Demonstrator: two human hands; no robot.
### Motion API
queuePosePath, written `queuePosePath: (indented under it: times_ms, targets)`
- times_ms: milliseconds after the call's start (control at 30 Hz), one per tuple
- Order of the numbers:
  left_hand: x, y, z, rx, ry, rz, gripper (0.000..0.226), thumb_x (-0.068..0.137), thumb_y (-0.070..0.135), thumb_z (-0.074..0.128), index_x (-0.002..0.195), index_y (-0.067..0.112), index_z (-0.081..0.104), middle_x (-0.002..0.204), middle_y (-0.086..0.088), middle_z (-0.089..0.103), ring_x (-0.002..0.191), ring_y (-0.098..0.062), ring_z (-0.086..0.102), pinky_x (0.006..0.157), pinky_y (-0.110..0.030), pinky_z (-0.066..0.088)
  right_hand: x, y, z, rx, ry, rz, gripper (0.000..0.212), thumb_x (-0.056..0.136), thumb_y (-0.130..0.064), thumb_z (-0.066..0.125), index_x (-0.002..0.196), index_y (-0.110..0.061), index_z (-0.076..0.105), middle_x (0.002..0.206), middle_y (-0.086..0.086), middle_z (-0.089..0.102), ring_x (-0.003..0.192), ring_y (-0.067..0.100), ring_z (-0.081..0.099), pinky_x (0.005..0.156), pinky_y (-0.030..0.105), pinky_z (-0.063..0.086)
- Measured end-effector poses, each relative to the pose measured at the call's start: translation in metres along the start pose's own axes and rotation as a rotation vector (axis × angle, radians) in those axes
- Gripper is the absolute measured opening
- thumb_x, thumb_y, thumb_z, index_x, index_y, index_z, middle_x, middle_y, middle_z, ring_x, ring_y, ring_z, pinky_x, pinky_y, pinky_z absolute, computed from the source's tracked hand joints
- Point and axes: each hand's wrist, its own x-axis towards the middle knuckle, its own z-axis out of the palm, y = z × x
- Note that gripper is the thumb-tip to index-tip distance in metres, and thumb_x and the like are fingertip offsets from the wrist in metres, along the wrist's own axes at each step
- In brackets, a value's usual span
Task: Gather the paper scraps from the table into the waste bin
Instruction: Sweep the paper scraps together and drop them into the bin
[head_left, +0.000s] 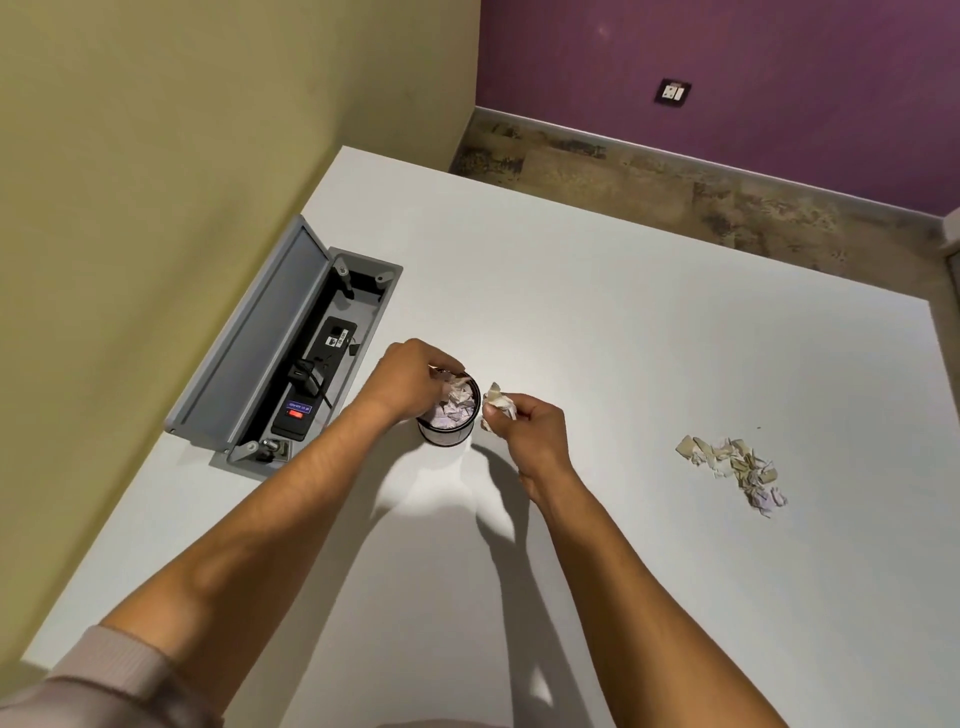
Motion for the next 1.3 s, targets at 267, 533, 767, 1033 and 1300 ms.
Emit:
queuePosePath:
  times_ms: [267, 533, 767, 1033, 1300]
  targets:
    - [-0.015, -0.015, 0.006, -0.231, 0.047, 0.135, 0.022, 0.084, 0.01, 0.073, 0.104, 0.019, 0.075, 0.094, 0.003, 0.074, 0.08, -0.015, 0.071, 0.074, -0.025, 0.058, 0.016, -0.014, 0.031, -0.569, 0.0, -0.245, 0.013, 0.08, -0.013, 0.072, 0.093, -0.014, 0.076, 0.09, 0.005, 0.074, 0.083, 0.019, 0.064, 0.069, 0.021, 0.044]
    - [-0.014, -0.03, 0.015, -0.072, 0.168, 0.174, 0.019, 0.082, 0.012, 0.075, 0.1, 0.018, 0.076, 0.094, 0.003, 0.074, 0.068, -0.002, 0.062, 0.077, -0.024, 0.054, 0.015, -0.012, 0.048, -0.789, -0.155, -0.37, 0.03, 0.084, -0.008, 0.057, 0.105, -0.024, 0.072, 0.095, 0.005, 0.073, 0.082, 0.023, 0.063, 0.07, 0.027, 0.049]
    - [-0.01, -0.032, 0.024, -0.041, 0.255, 0.138, 0.011, 0.084, 0.008, 0.07, 0.091, 0.013, 0.076, 0.089, -0.001, 0.073, 0.076, -0.013, 0.066, 0.074, -0.029, 0.057, 0.009, -0.014, 0.052, -0.568, -0.156, -0.182, 0.021, 0.087, -0.022, 0.048, 0.089, -0.028, 0.068, 0.073, -0.006, 0.063, 0.063, 0.007, 0.058, 0.054, 0.022, 0.038]
    - [-0.014, -0.033, 0.018, 0.007, 0.263, 0.105, 0.013, 0.085, 0.006, 0.068, 0.093, 0.011, 0.076, 0.093, -0.004, 0.073, 0.084, -0.017, 0.066, 0.078, -0.029, 0.054, 0.008, -0.016, 0.049, -0.823, -0.197, -0.338, 0.013, 0.088, -0.015, 0.045, 0.079, -0.019, 0.053, 0.066, -0.004, 0.049, 0.055, 0.011, 0.043, 0.05, 0.026, 0.031]
    - [-0.024, -0.019, 0.014, 0.061, 0.148, 0.108, 0.023, 0.081, 0.001, 0.056, 0.097, 0.01, 0.07, 0.101, -0.006, 0.067, 0.09, -0.021, 0.062, 0.08, -0.035, 0.054, 0.007, -0.021, 0.042, -0.944, -0.221, -0.457, 0.024, 0.083, -0.007, 0.055, 0.104, -0.016, 0.063, 0.092, 0.005, 0.066, 0.079, 0.025, 0.059, 0.067, 0.031, 0.05]
